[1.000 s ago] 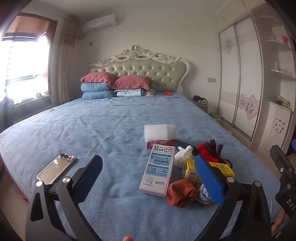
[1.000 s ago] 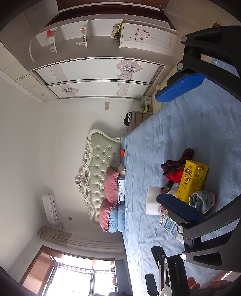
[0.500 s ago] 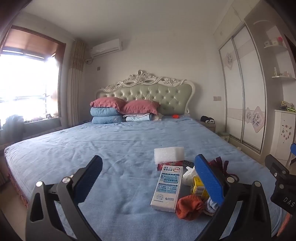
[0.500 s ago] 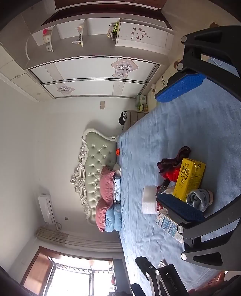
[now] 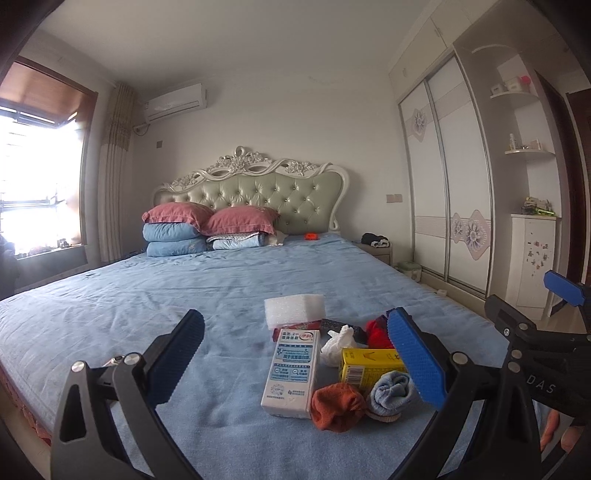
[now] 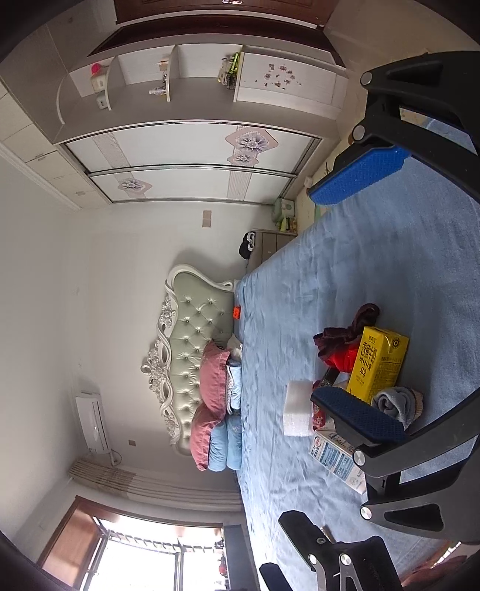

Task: Collect trash
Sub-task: 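Approach the items on the bed with both grippers open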

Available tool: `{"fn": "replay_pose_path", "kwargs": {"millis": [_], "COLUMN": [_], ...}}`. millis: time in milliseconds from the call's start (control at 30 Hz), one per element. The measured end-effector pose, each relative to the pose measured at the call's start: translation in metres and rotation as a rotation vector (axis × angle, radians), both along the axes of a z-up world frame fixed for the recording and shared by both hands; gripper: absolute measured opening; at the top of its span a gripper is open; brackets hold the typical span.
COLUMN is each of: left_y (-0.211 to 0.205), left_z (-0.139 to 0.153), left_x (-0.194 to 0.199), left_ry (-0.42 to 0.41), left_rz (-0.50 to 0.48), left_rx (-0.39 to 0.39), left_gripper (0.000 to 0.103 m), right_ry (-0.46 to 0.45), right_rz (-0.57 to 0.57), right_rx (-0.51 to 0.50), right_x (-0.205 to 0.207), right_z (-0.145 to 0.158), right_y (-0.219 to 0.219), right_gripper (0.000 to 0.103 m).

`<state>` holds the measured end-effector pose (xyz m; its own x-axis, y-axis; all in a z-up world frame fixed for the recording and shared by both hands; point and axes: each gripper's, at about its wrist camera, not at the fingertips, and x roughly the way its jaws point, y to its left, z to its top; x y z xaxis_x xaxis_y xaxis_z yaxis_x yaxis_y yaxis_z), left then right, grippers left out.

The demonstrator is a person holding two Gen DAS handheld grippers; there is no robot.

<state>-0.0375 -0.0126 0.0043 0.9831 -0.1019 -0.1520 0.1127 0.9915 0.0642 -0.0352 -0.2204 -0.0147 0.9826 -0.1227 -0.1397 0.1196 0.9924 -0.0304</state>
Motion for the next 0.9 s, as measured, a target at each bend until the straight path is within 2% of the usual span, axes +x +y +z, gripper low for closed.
{"fn": "replay_pose_path", "kwargs": {"millis": [133,400,900], "left_y": [-0.0025,-0.0083,-0.0074], "left_z": [-0.001,-0.0016,-0.0026], "left_x": [-0.0006,-0.0028,0.0013], "left_ry": [0.004,-0.003,0.02], "left_rz": [-0.009,0.008,-0.003], "left_rx": [-0.011,0.02,-0.004], "left_gripper": [0.099,0.099,0.099], "right_ry": [-0.001,0.022,0.04], "right_rz": [0.019,0.023,0.033], "right_rx": [0.014,0.038,0.028], "right_x": [-0.0017,0.0015,0.003], "right_z": [0.002,0.0019,-0.0002], "right_y": [-0.0005,-0.0048,-0.0018], "right_gripper": [0.095,0.095,0.095]}}
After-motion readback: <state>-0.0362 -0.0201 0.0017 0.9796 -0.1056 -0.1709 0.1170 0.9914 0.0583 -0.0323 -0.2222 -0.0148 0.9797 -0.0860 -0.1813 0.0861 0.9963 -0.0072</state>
